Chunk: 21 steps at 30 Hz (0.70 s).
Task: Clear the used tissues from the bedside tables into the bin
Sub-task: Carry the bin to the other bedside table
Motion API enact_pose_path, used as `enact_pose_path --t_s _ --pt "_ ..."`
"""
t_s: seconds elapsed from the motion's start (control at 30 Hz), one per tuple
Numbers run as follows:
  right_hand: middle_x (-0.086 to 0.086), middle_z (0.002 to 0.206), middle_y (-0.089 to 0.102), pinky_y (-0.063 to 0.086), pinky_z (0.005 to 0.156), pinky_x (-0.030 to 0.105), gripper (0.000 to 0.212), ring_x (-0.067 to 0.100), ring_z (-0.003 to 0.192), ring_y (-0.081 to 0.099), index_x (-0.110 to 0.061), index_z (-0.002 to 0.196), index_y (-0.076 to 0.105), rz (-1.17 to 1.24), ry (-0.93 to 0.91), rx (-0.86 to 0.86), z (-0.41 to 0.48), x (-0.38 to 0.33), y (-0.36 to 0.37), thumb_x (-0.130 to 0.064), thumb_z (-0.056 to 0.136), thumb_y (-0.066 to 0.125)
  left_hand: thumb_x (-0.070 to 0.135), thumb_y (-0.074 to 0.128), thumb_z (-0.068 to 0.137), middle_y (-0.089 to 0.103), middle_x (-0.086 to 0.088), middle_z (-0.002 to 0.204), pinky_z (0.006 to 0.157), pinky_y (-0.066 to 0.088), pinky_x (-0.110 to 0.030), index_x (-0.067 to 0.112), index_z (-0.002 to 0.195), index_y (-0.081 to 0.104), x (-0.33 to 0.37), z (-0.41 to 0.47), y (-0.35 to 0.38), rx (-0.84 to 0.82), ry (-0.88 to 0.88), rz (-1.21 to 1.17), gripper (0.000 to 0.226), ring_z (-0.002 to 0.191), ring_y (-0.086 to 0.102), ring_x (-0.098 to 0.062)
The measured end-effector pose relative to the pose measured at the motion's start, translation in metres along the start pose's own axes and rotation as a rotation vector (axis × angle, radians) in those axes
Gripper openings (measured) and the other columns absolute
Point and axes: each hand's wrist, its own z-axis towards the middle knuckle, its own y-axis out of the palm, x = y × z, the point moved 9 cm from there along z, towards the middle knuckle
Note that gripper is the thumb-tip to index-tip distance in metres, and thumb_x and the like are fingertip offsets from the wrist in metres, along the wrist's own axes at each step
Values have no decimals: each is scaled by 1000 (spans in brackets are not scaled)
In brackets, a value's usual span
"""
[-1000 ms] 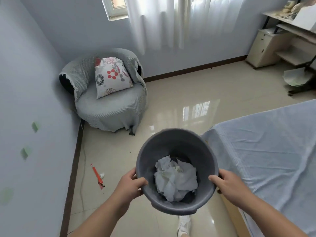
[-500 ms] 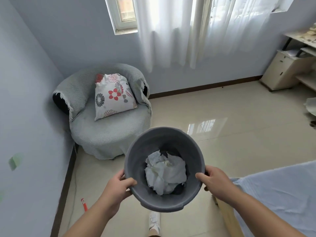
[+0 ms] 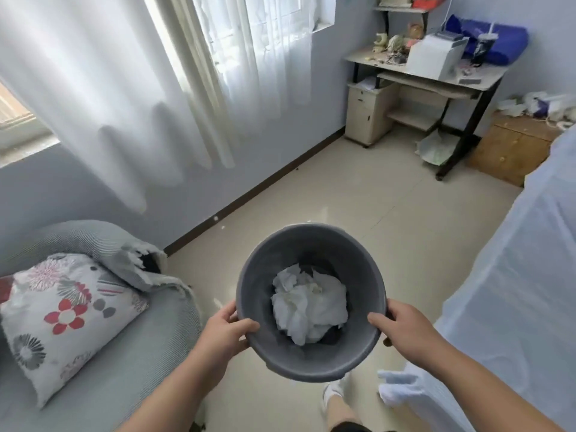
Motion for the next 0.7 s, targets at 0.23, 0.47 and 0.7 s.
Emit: enact_pose_path --t_s 0.23,0.47,0.7 --pt "9 75 65 50 65 35 25 15 65 55 -8 91 67 39 74 -31 142 -21 -60 -32 91 60 -14 61 84 82 -11 112 73 66 -36 22 123 76 93 125 56 -12 -51 83 55 92 79 -25" --pt "-11 63 51 41 61 32 23 11 56 45 -18 75 56 41 25 86 247 -83 -165 -34 90 62 -9 65 86 82 -3 114 72 67 -34 32 121 75 203 243 120 -95 -2 115 54 100 80 -27" --pt "-15 58 50 38 59 28 21 6 52 42 -19 76 57 115 180 215 329 -48 -236 -30 93 61 -12 64 86 82 -10 113 72 66 -36 25 126 74 269 390 228 -296 -31 251 55 98 79 -30"
